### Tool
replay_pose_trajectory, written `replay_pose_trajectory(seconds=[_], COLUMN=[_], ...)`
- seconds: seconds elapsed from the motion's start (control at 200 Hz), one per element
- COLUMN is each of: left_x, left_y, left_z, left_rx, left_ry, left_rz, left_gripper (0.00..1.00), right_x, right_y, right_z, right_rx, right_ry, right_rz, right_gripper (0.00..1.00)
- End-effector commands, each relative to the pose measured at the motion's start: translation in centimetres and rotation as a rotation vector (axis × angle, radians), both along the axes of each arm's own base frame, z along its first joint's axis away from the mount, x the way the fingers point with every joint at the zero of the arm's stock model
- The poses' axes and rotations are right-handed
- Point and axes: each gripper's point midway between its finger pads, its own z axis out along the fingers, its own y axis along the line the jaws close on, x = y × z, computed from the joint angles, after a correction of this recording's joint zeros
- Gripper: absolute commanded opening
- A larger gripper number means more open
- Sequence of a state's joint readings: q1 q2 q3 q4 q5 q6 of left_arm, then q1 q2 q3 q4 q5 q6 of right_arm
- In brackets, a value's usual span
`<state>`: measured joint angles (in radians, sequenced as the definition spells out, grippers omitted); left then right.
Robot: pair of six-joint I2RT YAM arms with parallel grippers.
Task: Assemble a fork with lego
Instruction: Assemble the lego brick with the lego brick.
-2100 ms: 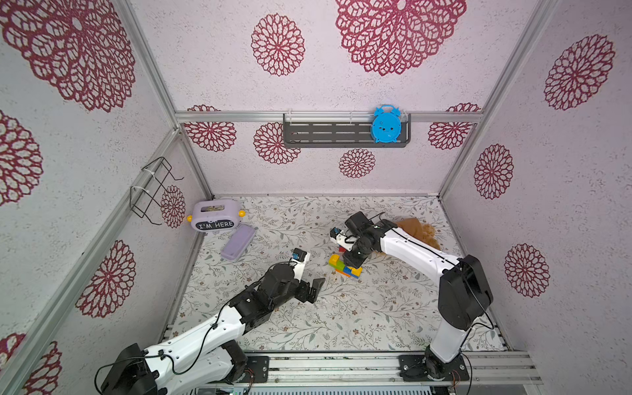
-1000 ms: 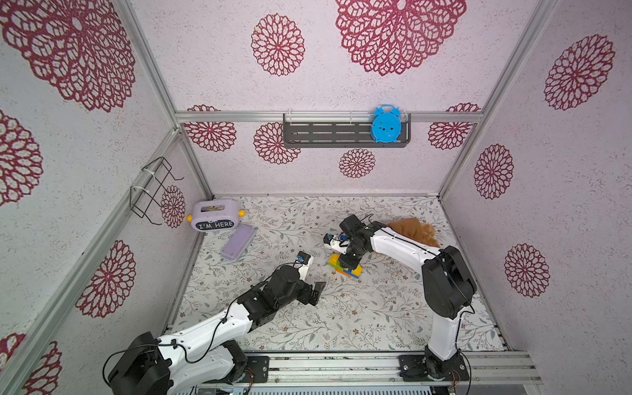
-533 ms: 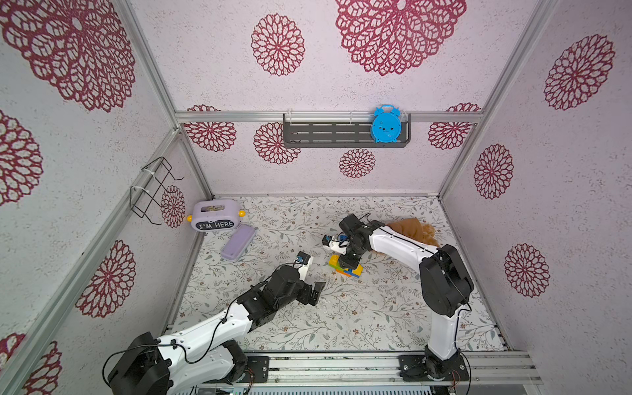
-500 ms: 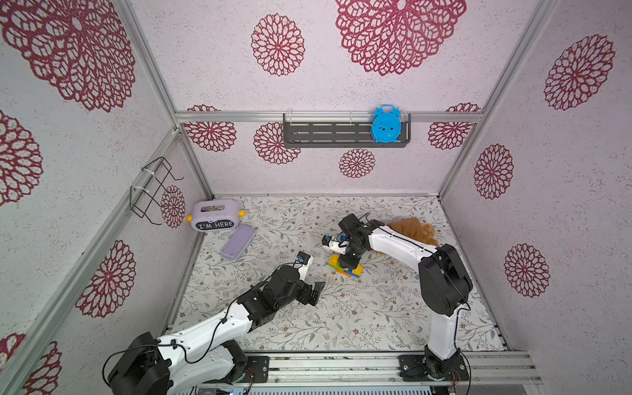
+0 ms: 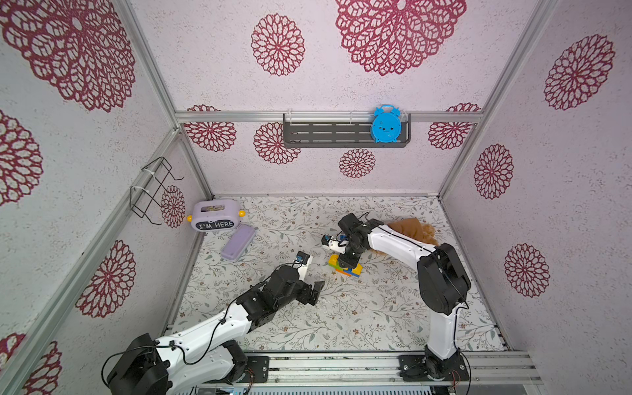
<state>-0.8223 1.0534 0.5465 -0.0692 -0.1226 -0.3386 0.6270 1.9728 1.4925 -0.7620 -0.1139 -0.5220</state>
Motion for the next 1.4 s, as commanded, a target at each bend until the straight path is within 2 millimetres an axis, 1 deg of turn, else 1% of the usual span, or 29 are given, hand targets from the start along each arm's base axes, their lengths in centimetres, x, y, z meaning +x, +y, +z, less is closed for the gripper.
replay_pose_trajectory(seconds=[0.0,0.11,0.18,0.25,0.345,0.475,0.54,0.6,0.625,0.685,0.7,0.781,0.911,0.966,1.031,1.101,1.146,1.226,1.286,1.291,1.296,1.341,1.396], left_x=[0.1,0.2,0.3,0.4,0.4,0.4,0.4,0.4,0.5,0.6,0.6,1.1,2.4,2.9,3.6,4.4,5.0,6.5,7.9,8.2,8.1,9.2,10.6], left_y=[0.3,0.5,0.7,0.9,1.1,1.4,1.5,1.7,1.9,2.1,2.2,2.8,4.1,4.2,3.9,3.1,2.5,0.9,-0.3,-0.7,-0.6,-1.7,-3.1], left_z=[0.8,1.7,2.0,2.2,2.2,2.2,2.4,2.6,2.7,3.1,3.1,3.7,4.3,4.5,4.9,5.1,5.1,4.9,4.7,5.3,4.6,4.3,3.9], left_rx=[0.003,-0.007,-0.008,-0.002,0.004,0.014,0.012,0.012,0.015,0.016,0.017,0.012,-0.014,-0.020,-0.015,0.004,0.018,0.052,0.079,0.067,0.082,0.098,0.105], left_ry=[-0.035,-0.062,-0.072,-0.075,-0.075,-0.073,-0.079,-0.082,-0.082,-0.084,-0.084,-0.087,-0.066,-0.052,-0.037,-0.016,0.008,0.069,0.130,0.122,0.142,0.193,0.252], left_rz=[0.007,0.017,0.023,0.029,0.032,0.041,0.044,0.052,0.059,0.065,0.069,0.105,0.180,0.193,0.195,0.188,0.179,0.175,0.184,0.185,0.186,0.199,0.209], left_gripper=[0.97,0.97,0.97,0.97,0.97,0.97,0.97,0.97,0.97,0.97,0.97,0.97,0.97,0.97,0.97,0.97,0.97,0.97,0.98,0.98,0.99,1.00,0.98], right_x=[-3.6,-2.1,-1.7,-1.4,-1.4,-2.5,-2.7,-2.4,-2.2,-1.5,-1.4,-0.6,0.0,0.2,0.3,0.7,1.0,1.7,2.3,2.3,2.2,2.1,1.8], right_y=[-4.5,-4.3,-4.8,-5.2,-5.6,-6.2,-6.7,-6.5,-6.3,-5.9,-5.8,-4.9,-3.8,-3.8,-4.0,-5.0,-6.1,-9.0,-11.8,-12.0,-12.2,-13.7,-15.7], right_z=[-5.5,-2.2,-1.1,-0.7,-1.0,-3.0,-3.7,-3.2,-2.7,-1.2,-1.0,1.6,6.0,7.9,10.3,12.7,14.2,16.1,17.6,17.7,17.8,18.4,19.2], right_rx=[-0.190,-0.160,-0.170,-0.170,-0.180,-0.211,-0.224,-0.203,-0.185,-0.143,-0.136,-0.063,0.081,0.147,0.231,0.296,0.329,0.369,0.394,0.398,0.399,0.426,0.446], right_ry=[0.179,0.119,0.090,0.080,0.085,0.125,0.129,0.110,0.098,0.056,0.051,0.002,-0.066,-0.096,-0.135,-0.205,-0.258,-0.352,-0.422,-0.427,-0.430,-0.454,-0.493], right_rz=[-0.058,-0.089,-0.099,-0.106,-0.116,-0.120,-0.137,-0.159,-0.163,-0.180,-0.179,-0.190,-0.210,-0.234,-0.267,-0.328,-0.380,-0.533,-0.672,-0.684,-0.694,-0.767,-0.861], right_gripper=[0.22,0.23,0.23,0.23,0.23,0.24,0.27,0.32,0.35,0.48,0.49,0.60,0.70,0.72,0.75,0.80,0.82,0.88,0.90,0.91,0.91,0.93,0.97])
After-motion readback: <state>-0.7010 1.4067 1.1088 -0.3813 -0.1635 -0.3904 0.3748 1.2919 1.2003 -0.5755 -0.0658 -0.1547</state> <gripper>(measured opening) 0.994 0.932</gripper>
